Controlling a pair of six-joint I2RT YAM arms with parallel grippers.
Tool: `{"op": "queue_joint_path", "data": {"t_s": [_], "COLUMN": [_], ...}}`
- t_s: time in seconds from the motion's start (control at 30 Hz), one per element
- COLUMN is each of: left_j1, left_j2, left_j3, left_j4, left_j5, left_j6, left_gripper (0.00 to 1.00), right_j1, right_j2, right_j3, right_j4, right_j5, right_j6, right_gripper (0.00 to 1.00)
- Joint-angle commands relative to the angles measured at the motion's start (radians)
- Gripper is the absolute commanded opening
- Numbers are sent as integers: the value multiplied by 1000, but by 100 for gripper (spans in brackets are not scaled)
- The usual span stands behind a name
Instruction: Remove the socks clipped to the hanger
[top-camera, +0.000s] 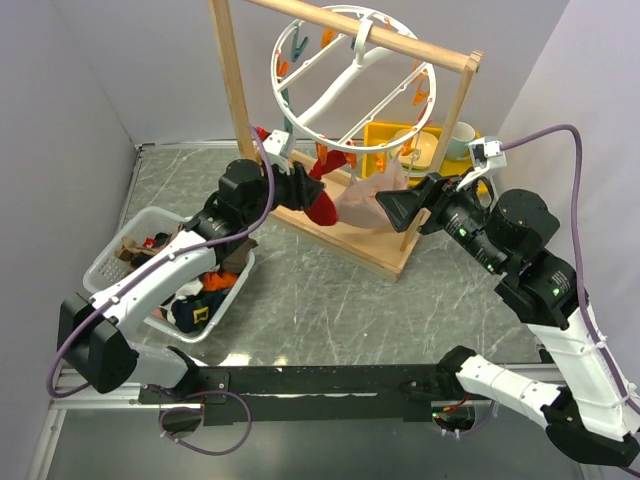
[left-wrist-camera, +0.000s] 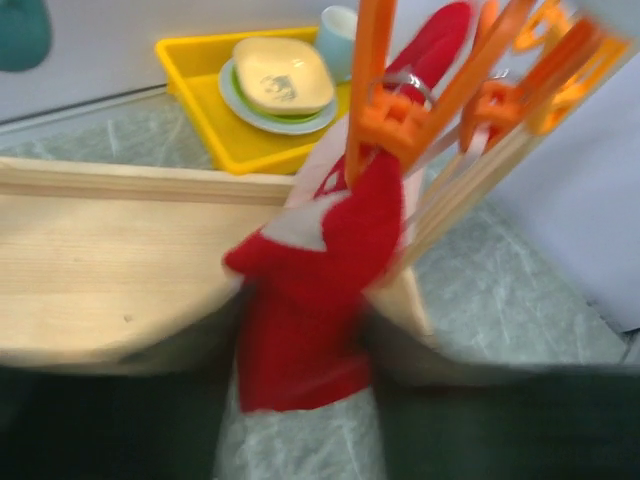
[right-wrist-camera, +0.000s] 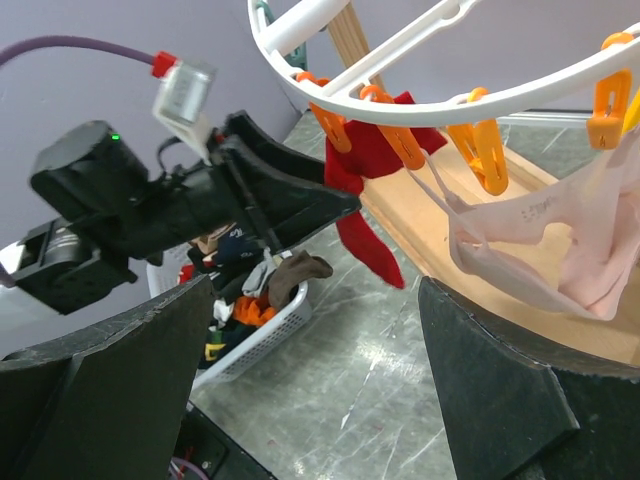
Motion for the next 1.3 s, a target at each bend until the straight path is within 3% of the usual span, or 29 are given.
{"op": "queue_joint_path", "data": {"t_s": [0.0,0.03,0.07,0.37,0.6,0.87,1.17,1.27], "left_j1": [-25,-28,-28,-54,-111,-255,-379,-407], "left_j2": [-11,-19,-46,-133,-177,-188,-165,-162], "left_j3": [66,64,59,55,13,-8,1,1], "left_j4": [-2,-8,-10,-82,-73,-28,5,15], "left_j5": [-46,-48,-45,-2,-46,-224,-367,-414], "left_j6": [57,63,65,59,42,51,74,82], "left_gripper": [15,5,1,1,1,1,1,1], "right_j1": [-7,-6,-7,-7,30,102,142,152], "right_j2": [-22,-25,-26,15,155,262,408,455], "right_j3": [-18,-21,-27,-23,146,248,399,462], "right_j4": [18,18,16,41,-131,-139,-177,-217], "right_j5": [-1,3,3,-7,155,191,187,212], "right_j6": [8,8,8,29,86,104,84,74], "right_gripper": [91,91,91,91,91,90,75,75]}}
